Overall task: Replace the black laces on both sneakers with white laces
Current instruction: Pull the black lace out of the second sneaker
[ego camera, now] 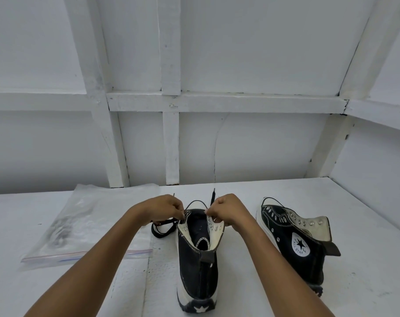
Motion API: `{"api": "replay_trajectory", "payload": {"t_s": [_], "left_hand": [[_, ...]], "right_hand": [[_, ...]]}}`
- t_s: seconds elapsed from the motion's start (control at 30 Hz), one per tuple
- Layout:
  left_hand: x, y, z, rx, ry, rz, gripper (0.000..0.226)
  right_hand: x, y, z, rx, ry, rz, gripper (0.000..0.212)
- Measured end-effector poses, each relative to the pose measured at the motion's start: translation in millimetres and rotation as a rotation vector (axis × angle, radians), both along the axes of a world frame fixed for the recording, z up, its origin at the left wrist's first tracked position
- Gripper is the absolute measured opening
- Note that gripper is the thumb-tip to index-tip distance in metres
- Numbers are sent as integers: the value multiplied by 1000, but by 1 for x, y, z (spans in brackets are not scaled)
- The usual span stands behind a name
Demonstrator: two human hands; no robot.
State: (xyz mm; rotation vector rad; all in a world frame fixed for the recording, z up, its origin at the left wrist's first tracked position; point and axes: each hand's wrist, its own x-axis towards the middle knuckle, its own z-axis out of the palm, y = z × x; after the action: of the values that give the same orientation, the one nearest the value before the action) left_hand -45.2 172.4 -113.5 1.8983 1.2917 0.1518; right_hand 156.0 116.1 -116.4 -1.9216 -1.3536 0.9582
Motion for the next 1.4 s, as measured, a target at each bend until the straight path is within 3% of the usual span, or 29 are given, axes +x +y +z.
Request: {"api": "replay_trajectory", "payload": {"t_s": [0.13,0.27,0.33,0.4,0.47,0.6,0.67,0.73,0.83,1.2,1.4], "left_hand": [[-4,2,2,25,-262,106,14],[0,-2,8,-169,-758,234,18],[3,-3,10,-235,-861,276,21],[4,0,7,-185,-786,316,23],[3,5,2,-57,-555,316,22],[0,3,-8,-40,-98,131,27],[-1,0,-7,-16,-3,43,18],[-3,1,-3,15,-7,-28,1],[-7,0,4,12,-103,-17,12],[-3,0,23,-37,-582,516,18],[-13,-5,46,6,-592,474,18]], "right_hand": [[0,1,0,-2,-1,3,17],[0,0,-1,-4,8,6,17],[1,0,-1,-2,9,6,16],[1,0,-1,-2,15,9,16],[1,1,-2,-2,23,7,15],[1,1,-1,0,23,9,14],[0,1,-1,1,26,9,12],[1,2,-2,6,29,11,12],[1,2,-3,5,27,15,12],[0,4,-4,0,29,26,11],[-3,4,4,-9,-83,102,7]]}}
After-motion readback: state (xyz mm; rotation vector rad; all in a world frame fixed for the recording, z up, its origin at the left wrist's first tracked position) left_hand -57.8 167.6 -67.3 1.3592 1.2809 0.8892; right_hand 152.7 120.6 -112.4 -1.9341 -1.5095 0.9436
